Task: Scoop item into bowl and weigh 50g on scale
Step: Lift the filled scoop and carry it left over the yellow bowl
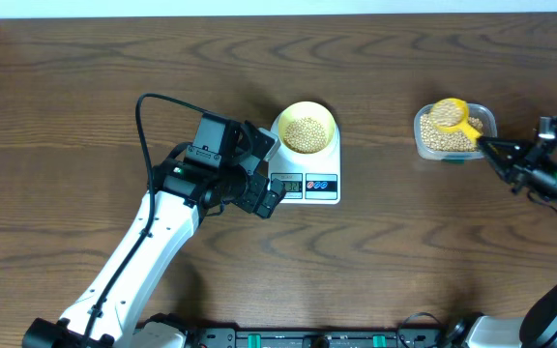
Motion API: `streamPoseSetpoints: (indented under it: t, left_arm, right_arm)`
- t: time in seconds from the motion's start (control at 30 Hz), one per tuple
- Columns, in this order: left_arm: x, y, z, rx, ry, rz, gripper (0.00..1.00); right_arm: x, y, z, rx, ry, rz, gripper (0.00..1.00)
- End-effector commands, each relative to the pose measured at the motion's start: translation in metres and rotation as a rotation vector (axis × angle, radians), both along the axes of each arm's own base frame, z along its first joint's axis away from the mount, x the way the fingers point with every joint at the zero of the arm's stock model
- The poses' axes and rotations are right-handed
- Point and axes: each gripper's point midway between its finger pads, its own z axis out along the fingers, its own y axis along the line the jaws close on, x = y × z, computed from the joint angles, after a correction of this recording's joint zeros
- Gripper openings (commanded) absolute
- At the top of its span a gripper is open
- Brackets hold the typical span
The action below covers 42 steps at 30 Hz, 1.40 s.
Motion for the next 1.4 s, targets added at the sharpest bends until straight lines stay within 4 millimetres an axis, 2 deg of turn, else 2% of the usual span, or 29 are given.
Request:
streamPoseSetpoints:
  t: [0.0, 0.07, 0.23, 0.53, 0.8, 0.9, 1.13, 1.37]
  left_arm:
    - [-0.001, 0.001, -0.004, 0.013, 0.002, -0.010, 0.98]
    - [-0.001, 0.001, -0.004, 0.013, 0.002, -0.010, 0.98]
    - [-0.001, 0.001, -0.004, 0.013, 0.002, -0.010, 0.98]
    - [-0.001, 0.001, -0.004, 0.013, 0.002, -0.010, 0.98]
    - [-0.001, 0.001, -0.004, 0.013, 0.002, -0.010, 0.98]
    - [-0.001, 0.001, -0.004, 0.013, 0.002, -0.010, 0.98]
    - [-0.001, 0.001, -0.004, 0.013, 0.002, -0.010, 0.98]
    - [-0.001, 0.001, -0.004, 0.013, 0.002, -0.010, 0.98]
  right_arm:
    - [-0.002, 0.030, 0.005, 0.064, 0.001, 0.094, 0.01]
    - [0.001, 0.048, 0.007, 0.073, 0.010, 0.146, 0.01]
    - [0.006, 0.080, 0.013, 0.101, 0.044, 0.223, 0.01]
    - [0.024, 0.125, 0.015, 0.063, 0.081, 0.269, 0.01]
    - [0.039, 0.172, 0.004, -0.087, 0.038, 0.252, 0.01]
    - [0.041, 0.188, 0.003, -0.156, -0.033, 0.267, 0.01]
    - [0.042, 0.215, 0.004, -0.282, -0.200, 0.312, 0.01]
    - [0.040, 0.226, -0.001, -0.402, -0.333, 0.361, 0.01]
